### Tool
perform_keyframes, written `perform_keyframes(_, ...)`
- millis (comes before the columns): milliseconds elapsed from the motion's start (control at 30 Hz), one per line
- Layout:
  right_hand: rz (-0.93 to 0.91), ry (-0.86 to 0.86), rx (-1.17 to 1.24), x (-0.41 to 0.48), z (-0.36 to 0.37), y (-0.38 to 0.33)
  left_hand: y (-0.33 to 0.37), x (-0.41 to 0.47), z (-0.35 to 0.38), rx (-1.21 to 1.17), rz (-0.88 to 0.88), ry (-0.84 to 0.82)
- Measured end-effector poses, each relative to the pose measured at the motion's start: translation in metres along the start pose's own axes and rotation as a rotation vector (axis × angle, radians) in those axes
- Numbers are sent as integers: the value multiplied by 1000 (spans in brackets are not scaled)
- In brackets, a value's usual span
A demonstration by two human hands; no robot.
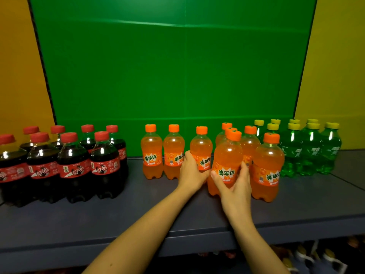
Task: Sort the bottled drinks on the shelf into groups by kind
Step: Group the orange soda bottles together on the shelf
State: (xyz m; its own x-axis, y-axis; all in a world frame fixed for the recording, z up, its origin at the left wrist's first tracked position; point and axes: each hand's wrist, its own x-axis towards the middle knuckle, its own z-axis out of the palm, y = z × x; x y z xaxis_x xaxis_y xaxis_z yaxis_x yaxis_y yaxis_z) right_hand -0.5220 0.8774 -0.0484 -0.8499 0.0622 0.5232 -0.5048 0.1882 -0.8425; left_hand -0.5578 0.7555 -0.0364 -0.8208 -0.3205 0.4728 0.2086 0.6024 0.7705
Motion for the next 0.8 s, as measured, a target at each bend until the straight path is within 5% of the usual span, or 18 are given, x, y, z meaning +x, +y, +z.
perform_keyframes(367, 2, -91, 21, 1, 0, -3, 2, -28, -51, -93, -44, 45)
perform_keyframes(800, -49, -457, 31, 4, 50, -21, -33, -54, -131, -22, -16, 95)
